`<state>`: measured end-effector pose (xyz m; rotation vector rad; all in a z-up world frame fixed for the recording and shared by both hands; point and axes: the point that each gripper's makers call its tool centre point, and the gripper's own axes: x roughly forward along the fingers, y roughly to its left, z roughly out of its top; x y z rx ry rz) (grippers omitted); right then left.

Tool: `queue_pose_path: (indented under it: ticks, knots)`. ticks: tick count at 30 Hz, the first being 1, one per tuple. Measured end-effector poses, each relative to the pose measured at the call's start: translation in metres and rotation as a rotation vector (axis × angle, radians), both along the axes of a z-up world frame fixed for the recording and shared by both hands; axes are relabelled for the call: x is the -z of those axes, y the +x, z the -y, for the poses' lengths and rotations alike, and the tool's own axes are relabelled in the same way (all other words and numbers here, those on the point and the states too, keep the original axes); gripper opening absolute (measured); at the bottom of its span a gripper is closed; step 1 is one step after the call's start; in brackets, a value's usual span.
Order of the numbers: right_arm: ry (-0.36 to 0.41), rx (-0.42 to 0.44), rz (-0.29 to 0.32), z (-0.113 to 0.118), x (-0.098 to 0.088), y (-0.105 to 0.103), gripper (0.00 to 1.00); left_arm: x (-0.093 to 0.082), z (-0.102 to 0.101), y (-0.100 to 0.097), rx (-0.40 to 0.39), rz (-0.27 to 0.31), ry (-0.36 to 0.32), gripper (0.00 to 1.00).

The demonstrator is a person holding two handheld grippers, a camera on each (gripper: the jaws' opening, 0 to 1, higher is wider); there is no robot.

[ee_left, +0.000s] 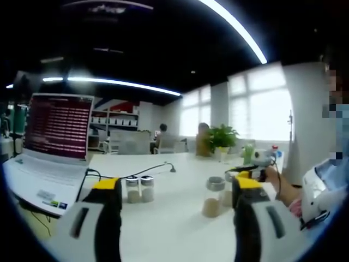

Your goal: Rotate the seasoning bottle until the label or dispensing opening points toward the visible target arrow and the bottle remains upright within the marked orientation range

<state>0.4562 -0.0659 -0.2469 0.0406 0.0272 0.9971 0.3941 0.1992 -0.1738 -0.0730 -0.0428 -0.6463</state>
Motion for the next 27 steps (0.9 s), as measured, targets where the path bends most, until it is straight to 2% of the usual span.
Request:
queue_pose_path:
  ticks: [10,20,27]
  knots:
    - [0.059,0.103,0.029,0.0011,0.0001,-0.0006,0.38,0.0028,0.0038,0.0011,0.009,-0.007,0.018,0.88]
    - [0.085,0.193,0.062,-0.0006,0.0015,-0.0009,0.38,0.0038,0.0067,-0.0015,0.02,-0.005,0.02,0.88]
    - [0.075,0.236,0.094,-0.0009,0.0026,-0.0016,0.38,0.0064,0.0055,-0.0016,0.018,-0.015,0.015,0.88]
